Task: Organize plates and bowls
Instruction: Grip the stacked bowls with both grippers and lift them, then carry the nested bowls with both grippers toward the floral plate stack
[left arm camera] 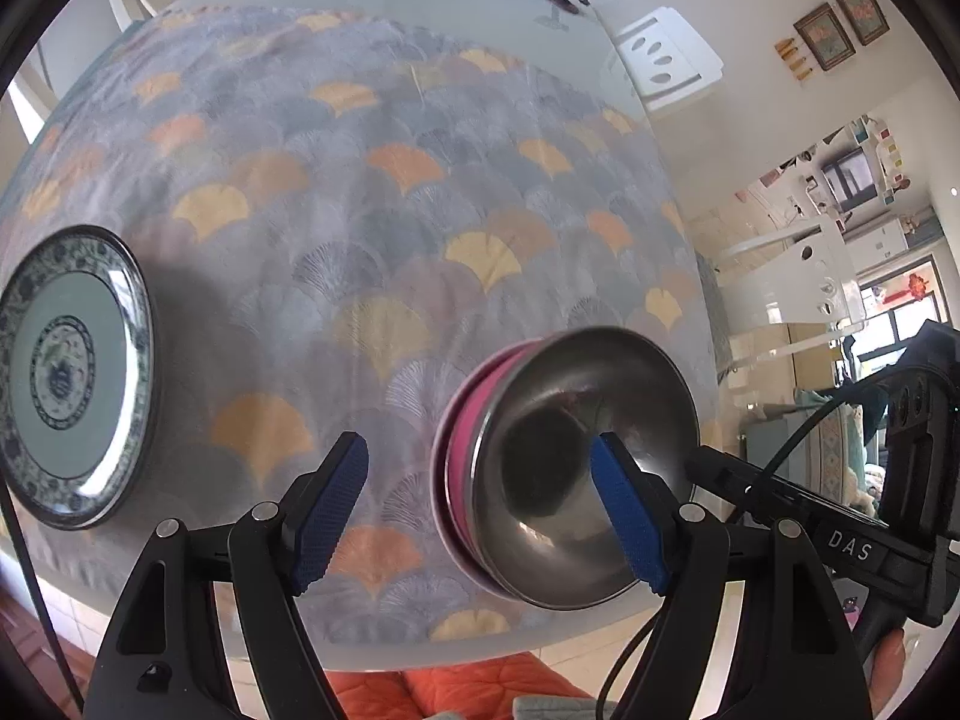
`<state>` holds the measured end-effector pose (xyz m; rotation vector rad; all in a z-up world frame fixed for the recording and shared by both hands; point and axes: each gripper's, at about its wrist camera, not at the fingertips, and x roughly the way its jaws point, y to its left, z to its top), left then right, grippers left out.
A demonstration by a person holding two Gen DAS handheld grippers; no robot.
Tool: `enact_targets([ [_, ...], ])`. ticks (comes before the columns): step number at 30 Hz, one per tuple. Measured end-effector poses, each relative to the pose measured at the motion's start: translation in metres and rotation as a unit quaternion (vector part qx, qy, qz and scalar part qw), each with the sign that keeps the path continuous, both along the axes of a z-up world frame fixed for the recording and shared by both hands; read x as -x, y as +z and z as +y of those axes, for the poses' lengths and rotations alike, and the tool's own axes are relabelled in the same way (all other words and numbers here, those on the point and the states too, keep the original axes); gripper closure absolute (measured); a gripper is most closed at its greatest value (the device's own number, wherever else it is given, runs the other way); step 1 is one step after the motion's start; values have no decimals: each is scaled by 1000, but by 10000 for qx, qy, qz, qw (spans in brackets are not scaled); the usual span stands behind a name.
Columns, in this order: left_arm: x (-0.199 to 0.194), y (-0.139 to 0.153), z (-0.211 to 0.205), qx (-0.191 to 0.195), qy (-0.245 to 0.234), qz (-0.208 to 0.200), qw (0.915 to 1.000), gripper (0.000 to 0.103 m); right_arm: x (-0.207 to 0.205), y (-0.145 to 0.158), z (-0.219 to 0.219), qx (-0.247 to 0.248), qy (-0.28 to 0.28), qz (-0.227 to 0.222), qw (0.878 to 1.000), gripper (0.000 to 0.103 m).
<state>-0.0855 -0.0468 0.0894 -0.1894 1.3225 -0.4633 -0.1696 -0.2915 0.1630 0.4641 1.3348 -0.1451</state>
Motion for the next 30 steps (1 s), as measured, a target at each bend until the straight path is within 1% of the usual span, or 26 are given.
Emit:
enact_targets([
  [2,0,-3,-4,-98,-14,92,9999,25,-1,-3,2,-7,110,29,9999,47],
  [3,0,-5,-7,-86,-28,138,9999,25,-1,-4,2,16,135,34,9999,46],
  [6,-1,-13,-10,12,0,330,9995,25,-3,-9,4,47,183,45,9998,37],
  [7,-2,-16,-10,67,8,409,9991,25,-3,-11,4,32,189,48,9998,36],
  [13,-5,-32,-6,190,100,765,9968,25,-8,-19,-1,-12,218,76,9997,36],
  [16,-4,-42,-2,392,114,1033,9938,25,-11,-26,-2,-95,228,122,9996,36],
  [18,-3,-48,0,414,177,1099,9929,25,-14,-32,-1,-112,268,171,9994,36],
  [21,-4,-54,1,440,259,1054,9931,25,-17,-39,2,-84,366,158,9992,36],
  [24,-6,-61,0,489,242,1041,9931,27,-20,-45,5,-130,473,136,9987,36],
  [26,-7,-64,-1,550,211,1053,9927,32,-22,-49,8,-131,541,110,9984,36],
  [28,-8,-66,-2,559,192,1070,9925,42,-23,-51,11,-79,598,98,9981,36],
  [30,-8,-68,-2,623,191,1104,9918,45,-24,-53,13,-44,659,87,9978,36],
])
